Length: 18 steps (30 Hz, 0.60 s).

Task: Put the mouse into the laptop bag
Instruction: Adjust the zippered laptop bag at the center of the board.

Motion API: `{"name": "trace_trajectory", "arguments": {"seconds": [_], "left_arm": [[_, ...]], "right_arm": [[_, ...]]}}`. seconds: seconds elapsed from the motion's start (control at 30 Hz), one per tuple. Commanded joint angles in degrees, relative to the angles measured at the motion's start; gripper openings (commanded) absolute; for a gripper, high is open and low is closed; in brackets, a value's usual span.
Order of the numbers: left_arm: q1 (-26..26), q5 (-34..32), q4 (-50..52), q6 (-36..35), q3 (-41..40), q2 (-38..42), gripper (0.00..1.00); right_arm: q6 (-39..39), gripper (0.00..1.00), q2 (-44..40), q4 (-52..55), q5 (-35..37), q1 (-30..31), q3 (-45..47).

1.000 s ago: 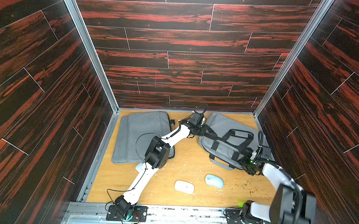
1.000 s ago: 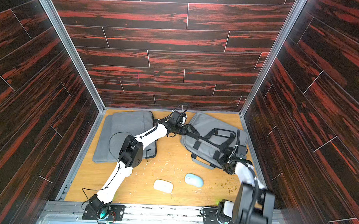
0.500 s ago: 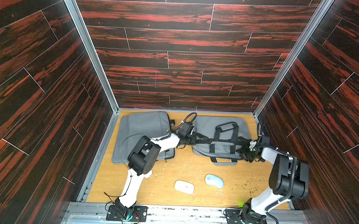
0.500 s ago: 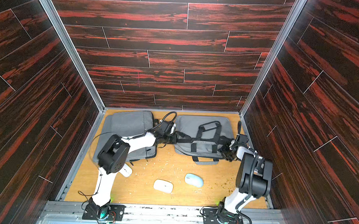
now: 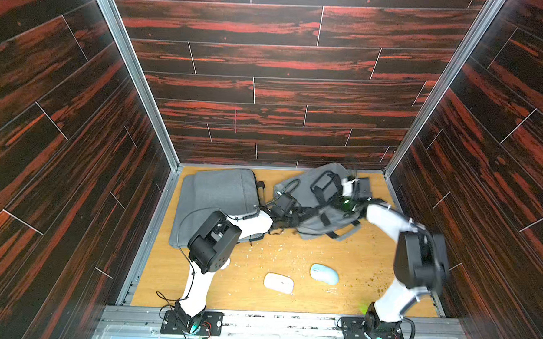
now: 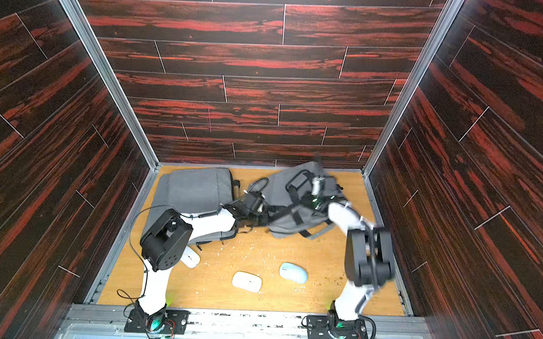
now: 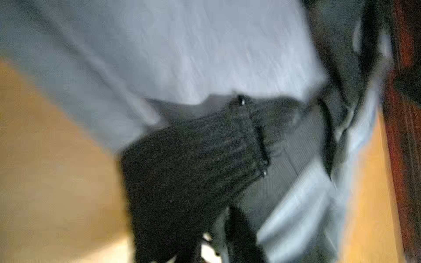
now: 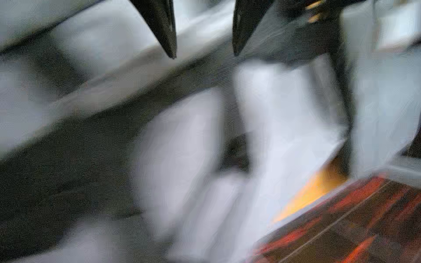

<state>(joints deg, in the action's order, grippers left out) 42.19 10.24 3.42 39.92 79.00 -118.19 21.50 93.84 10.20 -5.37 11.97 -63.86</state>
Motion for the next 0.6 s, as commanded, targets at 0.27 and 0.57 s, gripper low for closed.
{"name": "trace_trajectory", "arguments": {"seconds": [0.27, 0.57], "left_arm": [[2.55, 9.10, 5.40, -0.37, 0.35, 10.61, 0.54], [-2.99, 2.42, 10.94, -1.25, -2.61, 13.91, 0.59]], "right_arm": [[3.22, 0.10, -27.99, 2.31, 8.08, 8.87, 21.58], [11.81, 0.10, -30.93, 6.31, 18.89, 25.06, 28.09]]}}
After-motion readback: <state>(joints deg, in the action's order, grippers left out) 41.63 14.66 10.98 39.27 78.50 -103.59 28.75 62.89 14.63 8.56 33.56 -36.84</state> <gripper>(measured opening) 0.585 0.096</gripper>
